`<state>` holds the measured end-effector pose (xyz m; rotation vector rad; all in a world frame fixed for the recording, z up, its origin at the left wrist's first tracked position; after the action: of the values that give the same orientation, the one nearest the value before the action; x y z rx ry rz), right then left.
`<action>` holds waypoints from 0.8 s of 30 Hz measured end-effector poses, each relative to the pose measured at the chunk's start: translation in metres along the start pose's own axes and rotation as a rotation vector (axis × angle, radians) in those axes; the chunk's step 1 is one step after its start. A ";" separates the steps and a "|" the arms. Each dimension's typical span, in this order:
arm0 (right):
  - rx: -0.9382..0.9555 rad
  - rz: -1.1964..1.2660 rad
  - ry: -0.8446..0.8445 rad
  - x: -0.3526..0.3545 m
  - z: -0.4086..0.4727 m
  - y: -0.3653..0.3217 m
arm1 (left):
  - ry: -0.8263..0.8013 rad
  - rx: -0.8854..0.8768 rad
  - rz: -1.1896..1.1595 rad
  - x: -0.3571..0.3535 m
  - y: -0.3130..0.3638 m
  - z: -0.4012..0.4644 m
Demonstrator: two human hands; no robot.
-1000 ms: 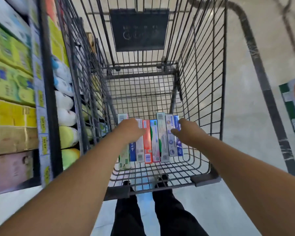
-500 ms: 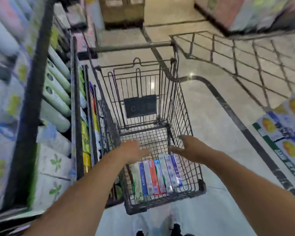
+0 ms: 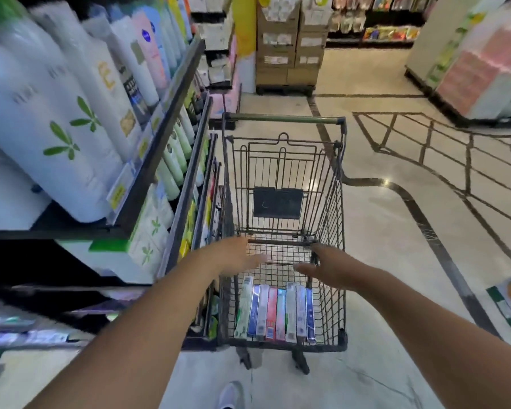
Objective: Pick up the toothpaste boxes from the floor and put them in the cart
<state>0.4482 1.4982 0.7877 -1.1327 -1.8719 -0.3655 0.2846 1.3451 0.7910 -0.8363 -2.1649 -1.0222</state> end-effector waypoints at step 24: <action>0.747 -0.565 -0.103 -0.182 -0.229 -0.304 | 0.429 0.707 -0.302 -0.161 -0.165 -0.455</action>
<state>0.3550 1.0886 0.8249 -0.1195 -2.1260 0.1019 0.3732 0.8459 0.8408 0.0391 -2.0709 -0.4324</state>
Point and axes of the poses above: each hand's wrist, its own z-axis towards the middle knuckle, its own x-axis out of the back of the hand, y = z × x, the point moved 5 cm from there along z, towards the middle knuckle, and after that the axes turned 15 degrees about -x, right-handed, at the moved point
